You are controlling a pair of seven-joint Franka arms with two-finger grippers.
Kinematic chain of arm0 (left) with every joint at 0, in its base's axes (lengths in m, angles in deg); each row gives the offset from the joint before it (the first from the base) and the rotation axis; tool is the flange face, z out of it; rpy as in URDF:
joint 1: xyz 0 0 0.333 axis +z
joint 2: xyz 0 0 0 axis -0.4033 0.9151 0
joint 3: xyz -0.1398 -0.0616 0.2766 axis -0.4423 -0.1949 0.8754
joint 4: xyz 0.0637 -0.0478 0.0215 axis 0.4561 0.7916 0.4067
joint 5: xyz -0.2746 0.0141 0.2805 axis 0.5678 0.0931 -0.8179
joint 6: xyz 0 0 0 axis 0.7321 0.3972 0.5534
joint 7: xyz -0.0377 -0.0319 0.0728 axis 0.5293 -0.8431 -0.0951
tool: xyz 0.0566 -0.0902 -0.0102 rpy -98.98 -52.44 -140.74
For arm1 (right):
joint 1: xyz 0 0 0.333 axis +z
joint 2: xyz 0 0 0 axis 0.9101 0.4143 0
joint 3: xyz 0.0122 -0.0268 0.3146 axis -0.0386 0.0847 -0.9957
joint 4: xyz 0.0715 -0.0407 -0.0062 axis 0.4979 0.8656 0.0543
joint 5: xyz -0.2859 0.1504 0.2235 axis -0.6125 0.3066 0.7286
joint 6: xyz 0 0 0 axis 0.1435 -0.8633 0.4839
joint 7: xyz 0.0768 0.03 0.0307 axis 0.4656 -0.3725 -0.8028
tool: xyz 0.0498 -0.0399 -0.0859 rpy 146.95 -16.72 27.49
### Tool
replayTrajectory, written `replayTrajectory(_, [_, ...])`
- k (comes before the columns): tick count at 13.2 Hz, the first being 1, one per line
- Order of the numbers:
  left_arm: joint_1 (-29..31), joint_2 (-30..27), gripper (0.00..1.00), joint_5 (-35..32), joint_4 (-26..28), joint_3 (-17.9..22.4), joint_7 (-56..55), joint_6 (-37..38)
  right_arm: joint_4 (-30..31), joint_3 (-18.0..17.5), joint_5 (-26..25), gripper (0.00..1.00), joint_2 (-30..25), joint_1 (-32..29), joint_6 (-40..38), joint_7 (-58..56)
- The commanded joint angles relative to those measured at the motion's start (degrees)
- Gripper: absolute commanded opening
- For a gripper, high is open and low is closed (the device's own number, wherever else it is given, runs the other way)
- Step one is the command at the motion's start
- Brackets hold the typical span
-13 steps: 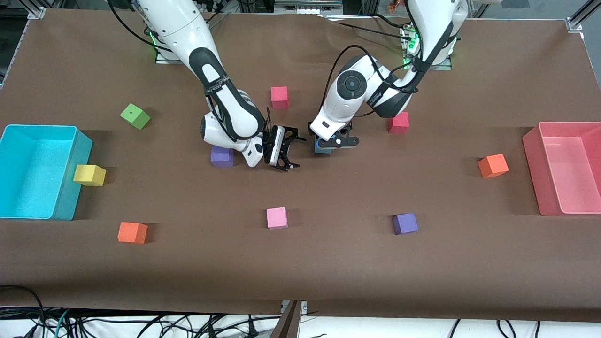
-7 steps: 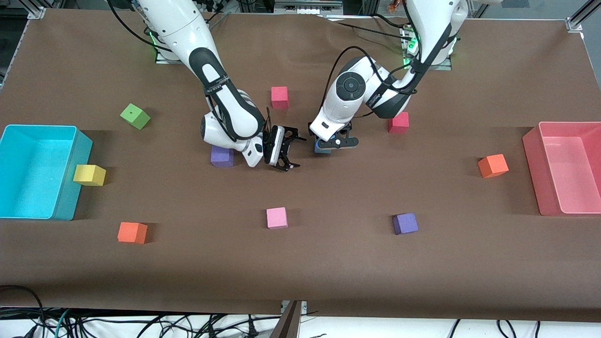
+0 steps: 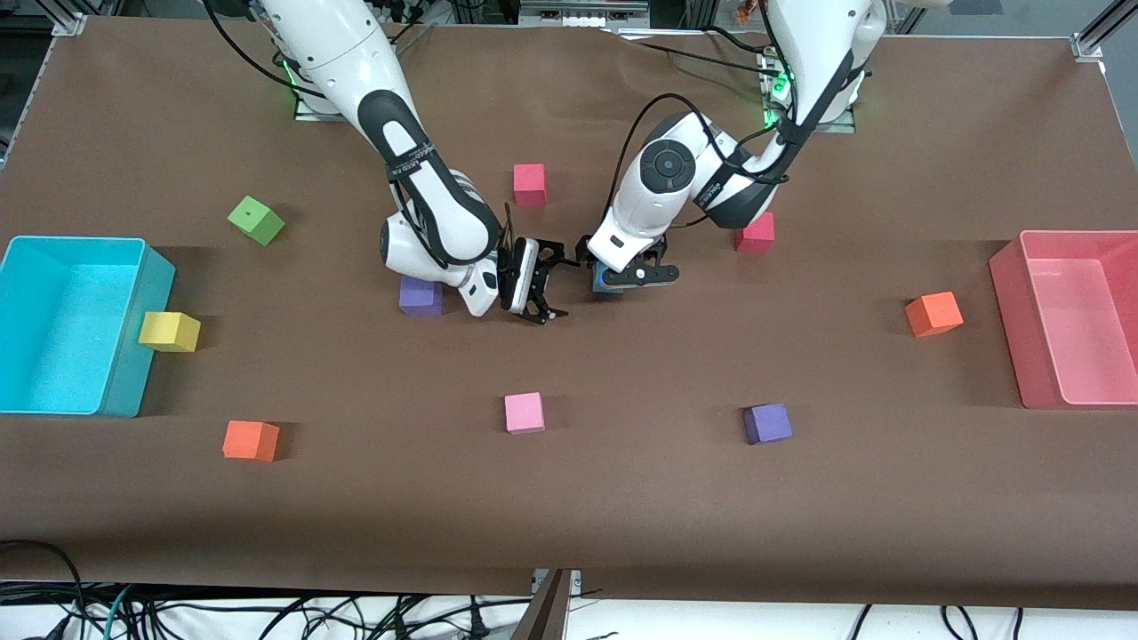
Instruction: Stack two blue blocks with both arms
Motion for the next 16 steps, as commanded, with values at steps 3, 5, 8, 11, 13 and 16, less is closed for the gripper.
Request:
replayTrajectory(3, [0.1, -4.5, 1.0, -0.7, 0.0, 1.3, 0.0, 2.7, -0.4, -0.3, 0.2, 1.0, 0.2, -0.3, 0.4, -0.8])
replayTrajectory(5, [1.4, -8.5, 1.0, -0.6, 0.8, 1.3, 0.0, 6.5, -0.4, -0.3, 0.2, 1.0, 0.1, -0.3, 0.4, -0.6])
replayTrajectory(8, [4.7, -14.4, 1.0, -0.5, 0.8, 1.3, 0.4, 12.1, -0.3, -0.3, 0.2, 1.0, 0.0, -0.3, 0.4, -0.4])
replayTrajectory(11, [12.5, -20.8, 1.0, -0.4, 0.6, 1.2, 12.9, 19.6, -0.1, -0.2, 0.2, 1.0, -0.2, -0.3, 0.3, -0.5])
replayTrajectory(13, [14.8, -24.0, 1.0, -0.6, -0.6, 4.6, 22.0, 26.7, 0.0, -0.2, 0.2, 1.0, -0.2, -0.3, 0.3, -0.5])
replayTrajectory(16, [16.3, -26.1, 1.0, -0.5, -5.0, 12.9, 37.4, 34.2, 1.3, -0.2, 0.2, 1.0, -1.1, -0.4, 0.1, -0.5])
